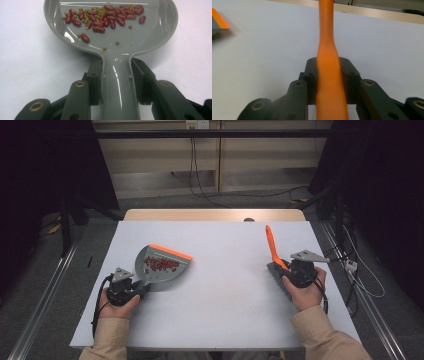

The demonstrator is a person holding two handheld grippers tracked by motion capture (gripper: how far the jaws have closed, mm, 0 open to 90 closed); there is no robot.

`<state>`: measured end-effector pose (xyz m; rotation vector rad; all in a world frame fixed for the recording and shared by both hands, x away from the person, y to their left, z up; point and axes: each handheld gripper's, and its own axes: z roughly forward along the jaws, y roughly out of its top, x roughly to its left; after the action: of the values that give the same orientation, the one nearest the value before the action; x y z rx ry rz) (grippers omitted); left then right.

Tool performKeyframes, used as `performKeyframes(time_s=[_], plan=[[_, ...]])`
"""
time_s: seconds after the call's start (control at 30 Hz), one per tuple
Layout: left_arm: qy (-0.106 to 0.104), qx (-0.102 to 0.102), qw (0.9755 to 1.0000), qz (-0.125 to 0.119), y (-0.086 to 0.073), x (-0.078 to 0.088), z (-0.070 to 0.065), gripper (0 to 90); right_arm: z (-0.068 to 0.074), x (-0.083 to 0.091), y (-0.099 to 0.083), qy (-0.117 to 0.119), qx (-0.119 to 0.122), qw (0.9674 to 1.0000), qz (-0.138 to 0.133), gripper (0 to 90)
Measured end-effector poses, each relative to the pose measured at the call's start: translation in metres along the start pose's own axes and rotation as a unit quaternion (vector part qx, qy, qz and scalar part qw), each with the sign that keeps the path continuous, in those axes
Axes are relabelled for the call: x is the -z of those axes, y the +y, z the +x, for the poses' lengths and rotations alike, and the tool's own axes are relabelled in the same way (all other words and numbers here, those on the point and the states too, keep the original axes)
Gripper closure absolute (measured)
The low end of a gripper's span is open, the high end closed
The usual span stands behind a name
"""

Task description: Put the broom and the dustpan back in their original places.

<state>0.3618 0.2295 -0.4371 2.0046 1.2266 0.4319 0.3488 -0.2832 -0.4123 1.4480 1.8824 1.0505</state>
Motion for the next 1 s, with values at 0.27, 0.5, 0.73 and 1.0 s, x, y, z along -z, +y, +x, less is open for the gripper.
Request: performKeyframes(time_s=[0.27, 0.5, 0.73, 1.0], plan=[[0.011, 0.012, 0.9999, 0.003, 0.0, -0.002, 0.001, 63.2, -0.01, 0.001, -0.001, -0.016, 0.0, 0.9999, 0.001, 71.0], [0.014, 0.021, 0.9997, 0.002, 0.0, -0.004, 0.002, 63.2, -0.023, -0.005, 0.001, -0.034, -0.005, 0.9994, 0.005, 71.0], [0.021, 0.028, 0.9994, 0.0, -0.001, -0.005, 0.003, 63.1, -0.03, -0.009, 0.0, -0.05, -0.006, 0.9987, 0.007, 71.0], [0.02, 0.033, 0.9992, -0.007, -0.002, -0.005, -0.001, 62.4, -0.032, -0.012, -0.005, -0.069, 0.006, 0.9974, 0.022, 70.9]])
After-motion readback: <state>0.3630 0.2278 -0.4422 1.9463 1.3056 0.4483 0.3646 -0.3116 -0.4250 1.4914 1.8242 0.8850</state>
